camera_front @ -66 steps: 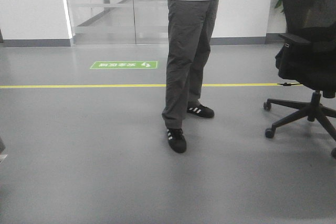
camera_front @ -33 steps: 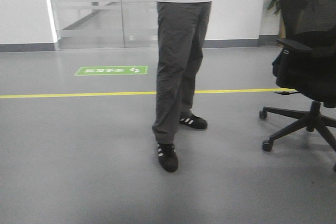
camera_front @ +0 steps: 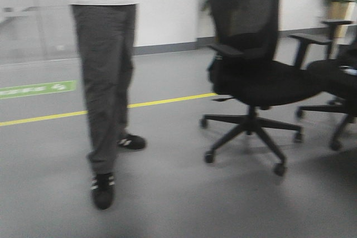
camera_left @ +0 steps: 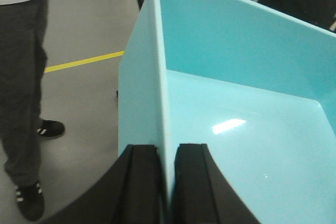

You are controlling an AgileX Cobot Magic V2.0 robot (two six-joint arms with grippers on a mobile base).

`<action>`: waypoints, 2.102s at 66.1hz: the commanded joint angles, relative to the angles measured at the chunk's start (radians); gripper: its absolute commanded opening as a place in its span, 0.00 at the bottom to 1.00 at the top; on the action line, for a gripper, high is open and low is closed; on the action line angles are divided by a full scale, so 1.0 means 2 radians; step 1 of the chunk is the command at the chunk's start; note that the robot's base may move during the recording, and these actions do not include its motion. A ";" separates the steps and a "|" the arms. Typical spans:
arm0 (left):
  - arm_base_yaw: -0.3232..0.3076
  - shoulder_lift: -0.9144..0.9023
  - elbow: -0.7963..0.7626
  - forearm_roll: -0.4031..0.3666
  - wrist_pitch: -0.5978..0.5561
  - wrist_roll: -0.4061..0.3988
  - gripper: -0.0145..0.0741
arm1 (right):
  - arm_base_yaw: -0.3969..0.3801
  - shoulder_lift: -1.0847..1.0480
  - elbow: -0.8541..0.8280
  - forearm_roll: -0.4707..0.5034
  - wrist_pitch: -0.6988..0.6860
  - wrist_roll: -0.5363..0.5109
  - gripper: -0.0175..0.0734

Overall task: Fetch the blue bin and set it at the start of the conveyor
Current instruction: 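Drive past the person and chairs toward the red conveyor, holding the bin, then position the base at the conveyor and raise the bin over the belt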

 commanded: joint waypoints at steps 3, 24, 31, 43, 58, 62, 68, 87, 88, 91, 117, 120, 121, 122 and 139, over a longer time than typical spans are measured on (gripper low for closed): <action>0.001 -0.009 -0.006 -0.004 -0.034 -0.002 0.04 | -0.004 0.006 -0.005 -0.021 -0.016 -0.016 0.02; 0.001 -0.009 -0.006 -0.004 -0.034 -0.002 0.04 | -0.004 0.010 -0.005 -0.021 -0.020 -0.016 0.02; 0.001 -0.009 -0.006 -0.004 -0.034 -0.002 0.04 | -0.004 0.010 -0.005 -0.021 -0.020 -0.016 0.02; 0.001 -0.009 -0.006 -0.004 -0.034 -0.002 0.04 | -0.004 0.010 -0.005 -0.021 -0.020 -0.016 0.02; 0.001 -0.009 -0.006 -0.004 -0.034 -0.002 0.04 | -0.004 0.010 -0.005 -0.021 -0.020 -0.016 0.02; 0.001 -0.009 -0.006 -0.004 -0.034 -0.002 0.04 | -0.004 0.010 -0.005 -0.021 -0.020 -0.016 0.02; 0.001 -0.009 -0.006 -0.003 -0.034 -0.002 0.04 | -0.004 0.010 -0.005 -0.021 -0.020 -0.016 0.02; 0.001 -0.009 -0.006 -0.003 -0.034 -0.002 0.04 | -0.004 0.010 -0.005 -0.021 -0.020 -0.016 0.02; 0.001 -0.009 -0.006 -0.003 -0.034 -0.002 0.04 | -0.004 0.010 -0.005 -0.021 -0.020 -0.016 0.02; 0.001 -0.009 -0.006 -0.003 -0.034 -0.002 0.04 | -0.004 0.010 -0.005 -0.021 -0.020 -0.016 0.02; 0.001 -0.009 -0.006 -0.003 -0.034 -0.002 0.04 | -0.004 0.010 -0.005 -0.021 -0.023 -0.016 0.02; 0.001 -0.009 -0.006 -0.003 -0.034 -0.002 0.04 | -0.004 0.010 -0.005 -0.021 -0.023 -0.016 0.02; 0.001 -0.009 -0.006 -0.003 -0.034 -0.002 0.04 | -0.004 0.010 -0.005 -0.021 -0.023 -0.016 0.02; 0.001 -0.009 -0.006 -0.003 -0.034 -0.002 0.04 | -0.004 0.010 -0.005 -0.021 -0.023 -0.016 0.02; 0.001 -0.009 -0.006 -0.003 -0.034 -0.002 0.04 | -0.004 0.010 -0.005 -0.021 -0.023 -0.016 0.02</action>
